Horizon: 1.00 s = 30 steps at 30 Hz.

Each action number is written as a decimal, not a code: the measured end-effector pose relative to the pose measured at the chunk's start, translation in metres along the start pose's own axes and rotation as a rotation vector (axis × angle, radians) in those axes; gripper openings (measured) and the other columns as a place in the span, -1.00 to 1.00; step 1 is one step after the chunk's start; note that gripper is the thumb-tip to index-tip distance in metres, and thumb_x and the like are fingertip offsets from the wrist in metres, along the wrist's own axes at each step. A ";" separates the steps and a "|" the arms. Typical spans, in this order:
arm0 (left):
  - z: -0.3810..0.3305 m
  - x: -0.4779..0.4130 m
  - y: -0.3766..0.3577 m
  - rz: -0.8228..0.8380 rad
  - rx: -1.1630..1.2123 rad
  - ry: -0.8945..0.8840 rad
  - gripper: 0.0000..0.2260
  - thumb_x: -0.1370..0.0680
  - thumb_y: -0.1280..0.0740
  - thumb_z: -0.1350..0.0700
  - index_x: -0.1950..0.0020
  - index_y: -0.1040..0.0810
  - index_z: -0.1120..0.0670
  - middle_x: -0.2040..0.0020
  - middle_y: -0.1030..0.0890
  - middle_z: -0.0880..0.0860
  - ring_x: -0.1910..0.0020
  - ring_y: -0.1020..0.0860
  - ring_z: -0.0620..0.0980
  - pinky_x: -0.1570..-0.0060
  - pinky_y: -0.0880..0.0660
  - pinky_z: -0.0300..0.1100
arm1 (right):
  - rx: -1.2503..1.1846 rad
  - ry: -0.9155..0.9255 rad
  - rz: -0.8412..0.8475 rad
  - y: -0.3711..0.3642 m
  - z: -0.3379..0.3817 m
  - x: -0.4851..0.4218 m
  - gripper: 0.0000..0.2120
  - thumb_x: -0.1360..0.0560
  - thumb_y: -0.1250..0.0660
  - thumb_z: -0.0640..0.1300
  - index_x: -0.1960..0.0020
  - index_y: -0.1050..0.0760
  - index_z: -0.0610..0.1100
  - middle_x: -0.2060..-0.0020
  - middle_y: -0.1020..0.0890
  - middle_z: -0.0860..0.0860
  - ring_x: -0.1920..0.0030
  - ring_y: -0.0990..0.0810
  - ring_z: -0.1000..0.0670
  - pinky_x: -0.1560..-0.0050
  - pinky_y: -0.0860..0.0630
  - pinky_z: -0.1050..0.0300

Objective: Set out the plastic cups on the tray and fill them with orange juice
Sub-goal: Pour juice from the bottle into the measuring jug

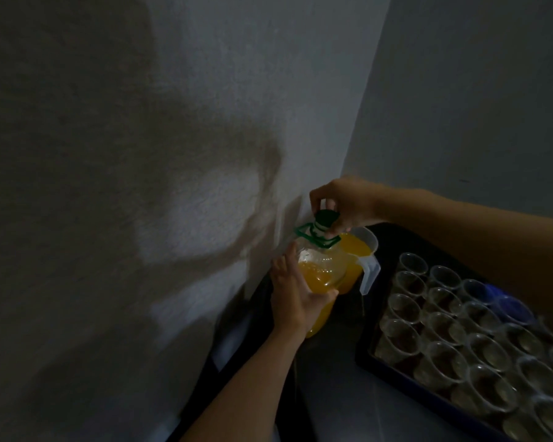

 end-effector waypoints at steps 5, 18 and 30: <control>0.000 0.001 0.000 -0.008 -0.012 -0.020 0.09 -0.28 -0.63 -0.15 -0.58 0.06 -0.23 -0.54 -0.16 0.08 -0.52 -0.20 0.10 -0.37 -0.40 0.09 | 0.006 0.059 0.017 -0.001 0.001 -0.003 -0.61 -0.31 -0.60 -0.18 -0.06 -0.54 -0.03 0.04 -0.61 0.03 0.06 -0.54 0.07 0.18 -0.43 0.26; 0.000 0.002 -0.002 -0.019 -0.014 -0.023 0.09 -0.27 -0.63 -0.16 -0.55 0.08 -0.26 -0.51 -0.17 0.07 -0.49 -0.24 0.08 -0.33 -0.43 0.07 | -0.024 -0.018 -0.004 0.001 -0.002 -0.001 -0.70 -0.48 -0.46 0.07 -0.13 -0.57 -0.05 0.05 -0.67 -0.03 0.19 -0.70 0.03 0.16 -0.63 0.17; 0.001 0.000 -0.003 -0.012 0.002 -0.037 0.10 -0.27 -0.63 -0.16 -0.60 0.03 -0.18 -0.52 -0.18 0.06 -0.50 -0.23 0.09 -0.38 -0.40 0.07 | 0.166 -0.244 -0.079 -0.008 -0.014 0.001 -0.36 -0.46 -0.21 0.46 0.14 -0.56 -0.15 0.35 -0.63 -0.05 0.37 -0.63 -0.02 0.33 -0.59 0.09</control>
Point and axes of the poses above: each hand's wrist, its own x-axis away from the middle knuckle, its own y-axis out of the back of the hand, z = x × y, the point moved 8 cm from there along -x, towards the middle knuckle
